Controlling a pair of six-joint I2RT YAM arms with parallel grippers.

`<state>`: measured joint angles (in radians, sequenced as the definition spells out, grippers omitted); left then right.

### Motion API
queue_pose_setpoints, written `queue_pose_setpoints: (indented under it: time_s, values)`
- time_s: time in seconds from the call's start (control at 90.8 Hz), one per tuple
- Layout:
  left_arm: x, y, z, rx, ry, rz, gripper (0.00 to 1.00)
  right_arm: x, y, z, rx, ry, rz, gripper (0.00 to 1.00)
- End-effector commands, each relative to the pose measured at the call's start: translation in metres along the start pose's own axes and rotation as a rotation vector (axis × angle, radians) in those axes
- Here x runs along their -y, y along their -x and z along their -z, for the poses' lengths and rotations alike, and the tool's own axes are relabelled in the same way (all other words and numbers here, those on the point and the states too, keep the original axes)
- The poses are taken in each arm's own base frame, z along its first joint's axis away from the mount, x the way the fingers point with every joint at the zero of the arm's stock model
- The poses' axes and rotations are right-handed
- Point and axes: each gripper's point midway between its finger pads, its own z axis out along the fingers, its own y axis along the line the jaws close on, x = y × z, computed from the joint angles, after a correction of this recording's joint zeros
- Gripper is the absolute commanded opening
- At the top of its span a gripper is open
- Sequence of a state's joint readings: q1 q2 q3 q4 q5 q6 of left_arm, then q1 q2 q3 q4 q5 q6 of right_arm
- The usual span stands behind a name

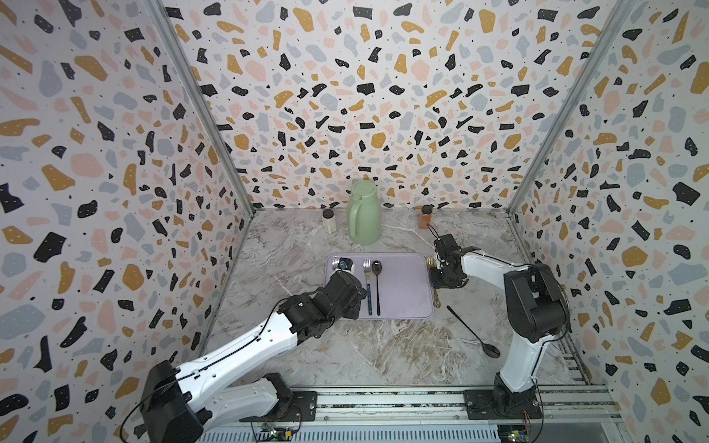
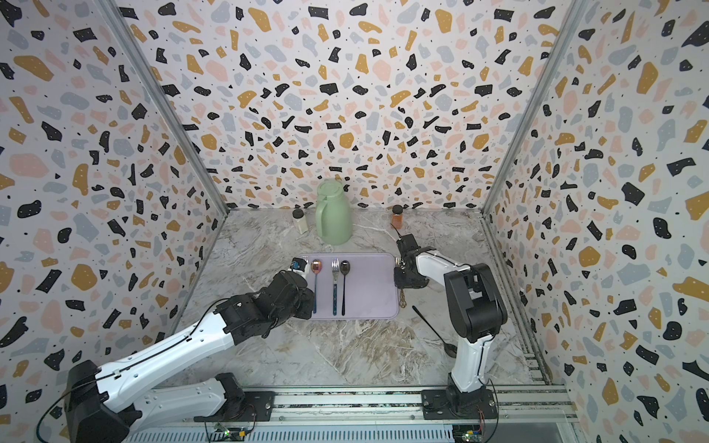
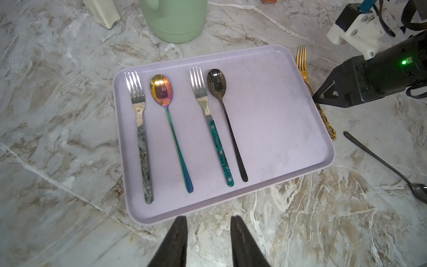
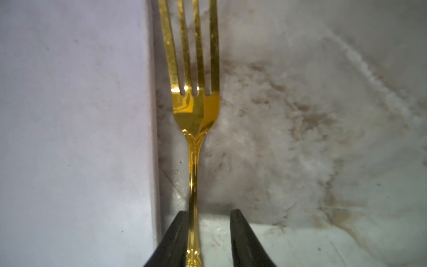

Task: Set the spoon and fork side by side
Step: Pick up the fork at the center of the board.

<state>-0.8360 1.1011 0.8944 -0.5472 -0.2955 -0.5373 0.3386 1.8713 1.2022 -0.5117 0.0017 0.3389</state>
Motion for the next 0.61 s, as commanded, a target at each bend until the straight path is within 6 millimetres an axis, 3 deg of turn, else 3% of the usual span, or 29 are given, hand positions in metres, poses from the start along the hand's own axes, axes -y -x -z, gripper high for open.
queue_pose_setpoints:
  time_s: [0.0, 0.099, 0.275, 0.485, 0.595]
  values:
    - [0.001, 0.0, -0.004, 0.007, -0.009, -0.003, 0.34, 0.02, -0.008, 0.011, -0.018, -0.08, -0.002, 0.34]
    - [0.002, -0.002, -0.004, 0.003, -0.015, -0.005, 0.34, 0.021, -0.013, 0.015, -0.017, -0.056, -0.025, 0.34]
    - [0.007, -0.004, -0.008, -0.009, -0.035, -0.014, 0.34, 0.002, -0.005, 0.017, 0.02, 0.052, -0.008, 0.34]
    - [0.007, -0.009, -0.012, -0.027, -0.036, -0.026, 0.34, -0.001, -0.005, 0.006, -0.008, 0.065, -0.007, 0.32]
    - [0.007, -0.009, -0.012, -0.026, -0.037, -0.027, 0.34, 0.003, -0.007, 0.0, -0.034, 0.038, -0.012, 0.17]
